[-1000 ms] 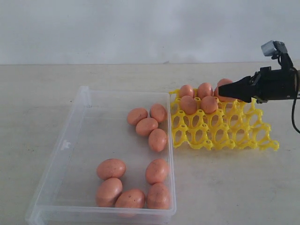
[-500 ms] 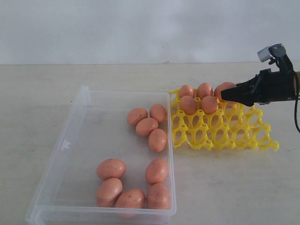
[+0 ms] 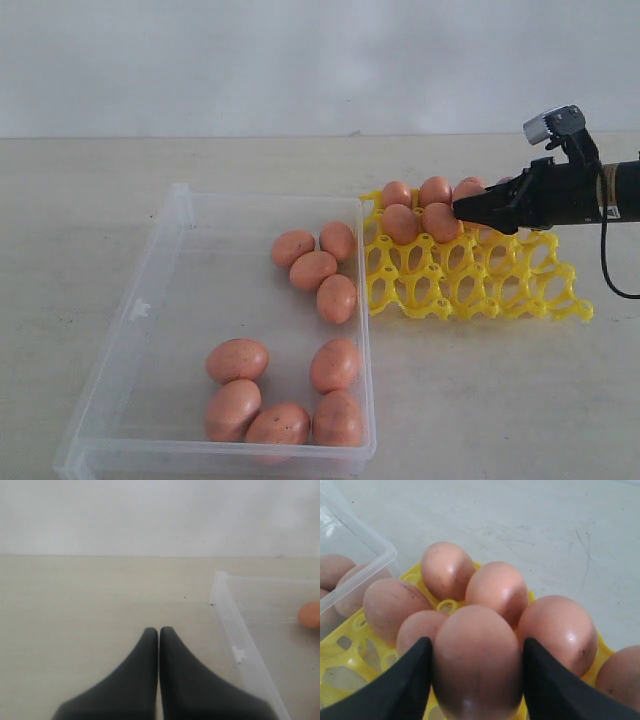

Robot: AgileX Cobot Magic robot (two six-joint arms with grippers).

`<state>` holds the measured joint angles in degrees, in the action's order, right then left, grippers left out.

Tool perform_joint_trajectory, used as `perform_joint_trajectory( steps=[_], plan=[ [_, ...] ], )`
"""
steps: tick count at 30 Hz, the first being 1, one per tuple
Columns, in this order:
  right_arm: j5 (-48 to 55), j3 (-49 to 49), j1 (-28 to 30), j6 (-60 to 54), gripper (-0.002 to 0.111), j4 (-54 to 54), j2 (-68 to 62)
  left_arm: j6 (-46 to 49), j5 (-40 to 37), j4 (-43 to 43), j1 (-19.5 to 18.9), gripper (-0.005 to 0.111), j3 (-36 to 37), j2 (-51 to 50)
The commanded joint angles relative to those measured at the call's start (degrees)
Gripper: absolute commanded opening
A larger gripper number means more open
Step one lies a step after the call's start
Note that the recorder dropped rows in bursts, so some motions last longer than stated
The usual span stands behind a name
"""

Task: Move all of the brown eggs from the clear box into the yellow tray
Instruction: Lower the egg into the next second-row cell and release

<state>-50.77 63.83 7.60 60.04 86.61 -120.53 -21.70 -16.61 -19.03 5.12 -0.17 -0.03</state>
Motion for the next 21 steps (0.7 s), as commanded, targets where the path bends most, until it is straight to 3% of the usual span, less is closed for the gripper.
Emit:
perform_joint_trajectory(
  steps=[1,18,21],
  plan=[
    [0.9,0.2,-0.1,-0.7,0.013,-0.5,0.0,-0.4,-0.1,0.0,0.1,0.001,0.2,0.0],
    [4.1,0.2,-0.1,3.2,0.014,6.3,5.5,-0.4,-0.1,0.0,0.1,0.001,0.2,0.0],
    [4.6,0.2,-0.1,3.6,0.023,7.6,5.5,-0.4,-0.1,0.0,0.1,0.001,0.2,0.0]
  ],
)
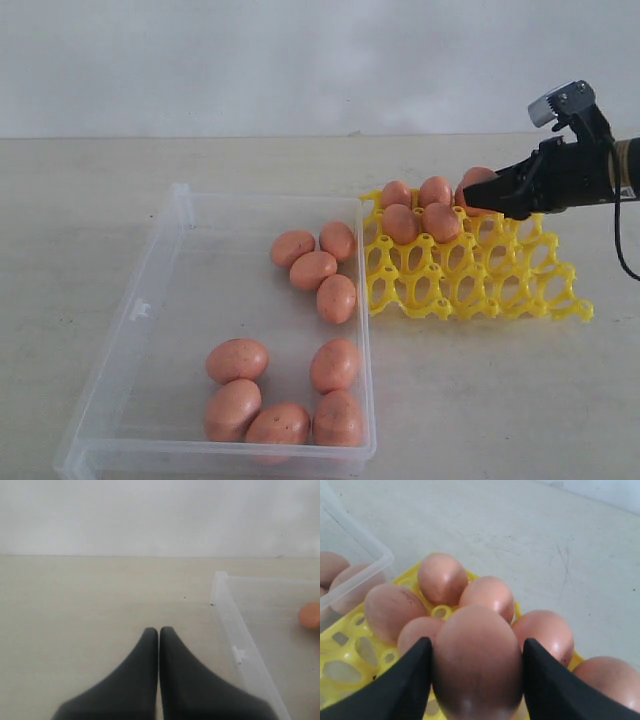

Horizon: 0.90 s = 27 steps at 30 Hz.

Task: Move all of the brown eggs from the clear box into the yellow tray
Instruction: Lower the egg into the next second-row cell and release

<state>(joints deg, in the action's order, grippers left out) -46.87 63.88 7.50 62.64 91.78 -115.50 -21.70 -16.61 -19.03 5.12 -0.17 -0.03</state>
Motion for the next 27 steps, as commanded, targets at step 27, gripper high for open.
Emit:
perform_joint_trajectory(
  steps=[27],
  plan=[
    [-11.6,0.2,-2.1,1.0,0.039,-16.4,6.0,-0.4,-0.1,0.0,0.1,0.001,0.2,0.0]
  ],
)
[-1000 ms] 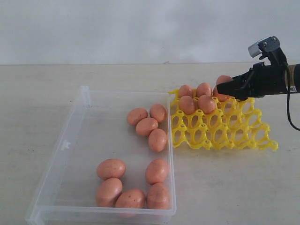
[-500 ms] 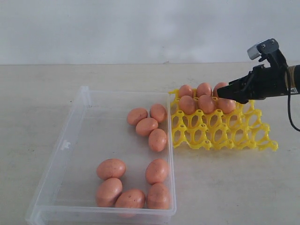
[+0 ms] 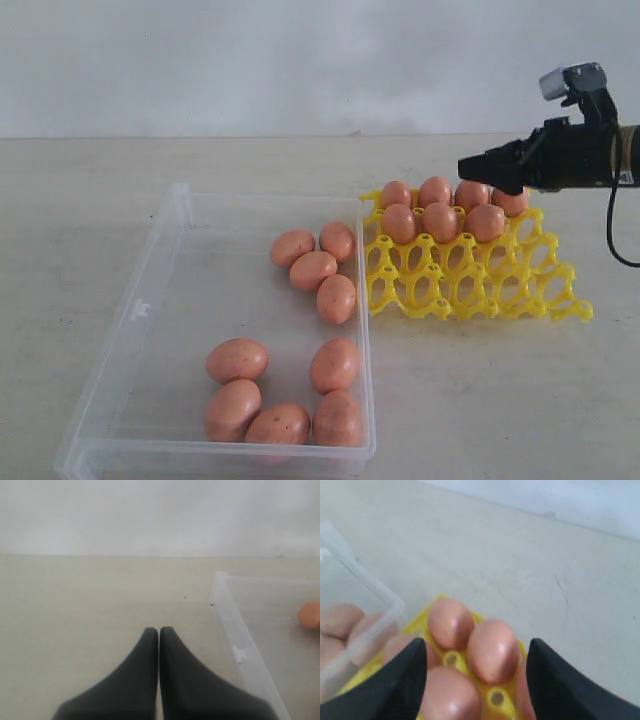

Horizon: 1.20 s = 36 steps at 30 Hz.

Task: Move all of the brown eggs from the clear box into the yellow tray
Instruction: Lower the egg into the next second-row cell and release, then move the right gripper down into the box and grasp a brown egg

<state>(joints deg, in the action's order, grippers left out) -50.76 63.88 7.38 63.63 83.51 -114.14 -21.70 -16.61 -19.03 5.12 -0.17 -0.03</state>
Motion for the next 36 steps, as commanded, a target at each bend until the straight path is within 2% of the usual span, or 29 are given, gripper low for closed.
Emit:
perform_joint_trajectory(
  steps=[1,4,7,10,12,14,16,18,19,20,21,22,23,25,27,30,32,36],
  plan=[
    [-8.6,0.2,-3.2,0.0,0.029,-9.7,6.0,-0.4,-0.1,0.0,0.1,0.001,0.2,0.0],
    [-7.8,1.3,-10.6,-1.0,-0.001,-6.5,11.8,-0.4,-0.1,0.0,0.1,0.001,0.2,0.0],
    [5.4,2.6,-21.0,-4.6,0.0,2.2,16.0,-0.4,-0.1,0.0,0.1,0.001,0.2,0.0],
    [37.2,2.9,-32.9,-10.9,0.0,15.4,17.2,-0.4,-0.1,0.0,0.1,0.001,0.2,0.0],
    [65.3,2.8,-40.4,-13.9,0.0,16.4,15.4,-0.4,-0.1,0.0,0.1,0.001,0.2,0.0],
    [87.2,4.2,-45.4,-17.1,0.0,16.4,12.4,-0.4,-0.1,0.0,0.1,0.001,0.2,0.0],
    [94.2,6.5,-47.4,-17.2,0.0,15.8,10.4,-0.4,-0.1,0.0,0.1,0.001,0.2,0.0],
    [90.2,10.4,-48.8,-25.9,0.0,-4.0,10.1,-0.4,-0.1,0.0,0.1,0.001,0.2,0.0],
    [86.5,11.6,-49.2,-37.1,0.0,-16.0,10.1,-0.4,-0.1,0.0,0.1,0.001,0.2,0.0],
    [83.9,14.6,-49.3,-52.3,0.0,-37.4,10.1,-0.4,-0.1,0.0,0.1,0.001,0.2,0.0],
    [84.0,15.9,-49.3,-70.0,0.0,-52.5,10.1,-0.4,-0.1,0.0,0.1,0.001,0.2,0.0],
    [86.2,18.0,-49.3,-84.6,0.0,-70.3,9.6,-0.4,-0.1,0.0,0.1,0.001,0.2,0.0],
    [92.5,20.3,-49.1,-104.0,0.0,-85.1,9.3,-0.4,-0.1,0.0,0.1,0.001,0.2,0.0],
    [103.5,22.7,-49.1,-123.9,0.0,-101.0,8.0,-0.4,-0.1,0.0,0.1,0.001,0.2,0.0],
    [108.3,23.1,-49.4,-131.4,0.0,-108.4,7.0,-0.4,-0.1,0.0,0.1,0.001,0.2,0.0],
    [106.8,23.1,-50.5,-132.4,0.004,-110.0,5.7,-0.4,-0.1,0.0,0.1,0.001,0.2,0.0],
    [106.7,23.1,-51.1,-132.4,0.015,-109.7,4.7,-0.4,-0.1,0.0,0.1,0.001,0.2,0.0],
    [104.6,23.1,-51.9,-128.3,0.049,-108.8,2.3,-0.4,-0.1,0.0,0.1,0.001,0.2,0.0]
  ],
)
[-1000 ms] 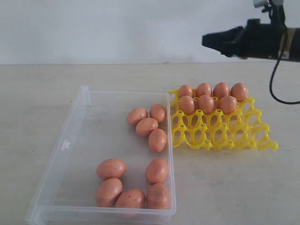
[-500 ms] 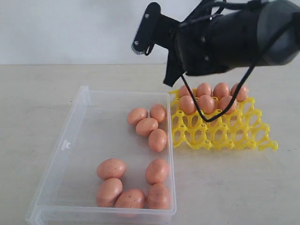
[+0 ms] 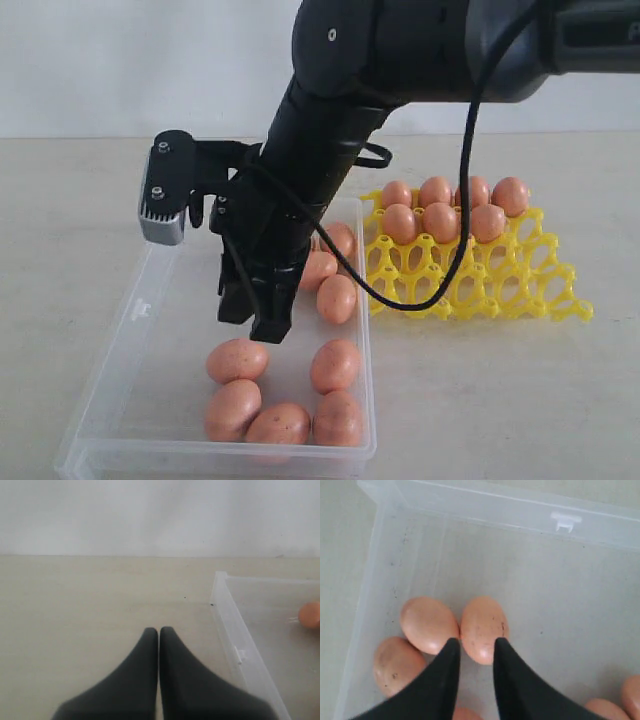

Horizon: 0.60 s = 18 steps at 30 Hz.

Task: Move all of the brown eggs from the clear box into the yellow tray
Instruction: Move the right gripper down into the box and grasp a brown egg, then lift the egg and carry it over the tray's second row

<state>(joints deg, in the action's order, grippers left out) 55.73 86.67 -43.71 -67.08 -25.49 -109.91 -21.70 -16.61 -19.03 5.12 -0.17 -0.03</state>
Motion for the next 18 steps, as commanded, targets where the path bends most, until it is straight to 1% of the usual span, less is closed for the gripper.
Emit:
perform_joint_trajectory(
  steps=[1,2,3,13,18],
  plan=[
    [-3.2,0.3,-0.8,3.9,0.056,0.3,-2.7,-0.4,-0.1,0.0,0.1,0.001,0.2,0.0],
    [-4.5,0.3,-0.8,5.6,0.06,0.3,-3.4,-0.4,-0.1,0.0,0.1,0.001,0.2,0.0],
    [-5.4,0.3,-0.8,6.8,0.061,0.3,-4.2,-0.4,-0.1,0.0,0.1,0.001,0.2,0.0],
    [-6.5,0.3,-0.8,7.0,0.061,0.3,-10.6,-0.4,-0.1,0.0,0.1,0.001,0.2,0.0],
    [-11.1,0.3,-0.8,7.0,0.06,0.5,-13.6,-0.4,-0.1,0.0,0.1,0.001,0.2,0.0]
  ],
)
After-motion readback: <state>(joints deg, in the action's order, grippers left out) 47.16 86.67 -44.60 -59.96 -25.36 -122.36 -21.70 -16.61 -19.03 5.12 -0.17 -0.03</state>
